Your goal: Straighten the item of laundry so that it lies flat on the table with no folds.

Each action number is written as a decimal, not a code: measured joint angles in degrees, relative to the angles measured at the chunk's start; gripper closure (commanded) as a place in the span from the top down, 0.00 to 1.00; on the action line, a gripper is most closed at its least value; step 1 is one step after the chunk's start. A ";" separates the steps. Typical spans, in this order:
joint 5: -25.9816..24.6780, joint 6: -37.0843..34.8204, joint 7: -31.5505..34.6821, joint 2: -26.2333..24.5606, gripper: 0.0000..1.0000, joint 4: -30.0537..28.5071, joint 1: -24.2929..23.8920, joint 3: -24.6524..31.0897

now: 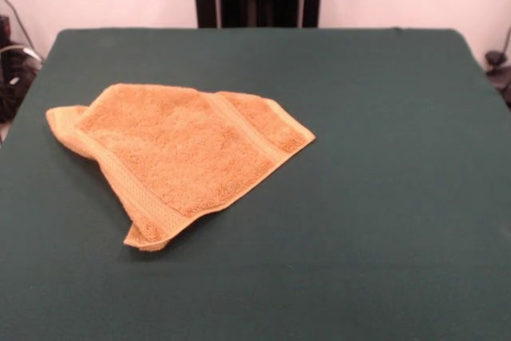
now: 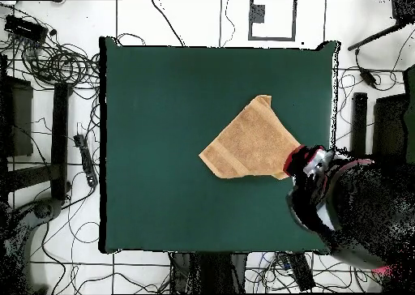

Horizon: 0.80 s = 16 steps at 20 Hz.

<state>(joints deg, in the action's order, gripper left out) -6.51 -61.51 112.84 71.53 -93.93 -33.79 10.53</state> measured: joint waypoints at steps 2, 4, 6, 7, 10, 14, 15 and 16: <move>0.00 -0.61 -0.14 0.09 1.00 0.18 -0.65 0.36; -0.01 -2.27 -0.57 0.19 1.00 0.97 -2.07 0.75; 0.00 -3.03 -0.64 0.22 1.00 1.35 -2.69 0.89; -0.01 -3.93 -0.64 0.25 1.00 1.84 -3.42 1.01; -0.02 -5.68 -0.64 0.29 1.00 3.00 -5.18 1.15; -0.10 -5.83 -0.64 0.26 1.00 3.25 -6.28 1.17; -0.12 -5.76 -0.64 0.20 1.00 3.26 -6.45 1.17; -0.14 -5.59 -0.64 0.01 1.00 3.25 -6.65 1.17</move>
<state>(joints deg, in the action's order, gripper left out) -6.65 -67.10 112.20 71.54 -90.67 -40.44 11.70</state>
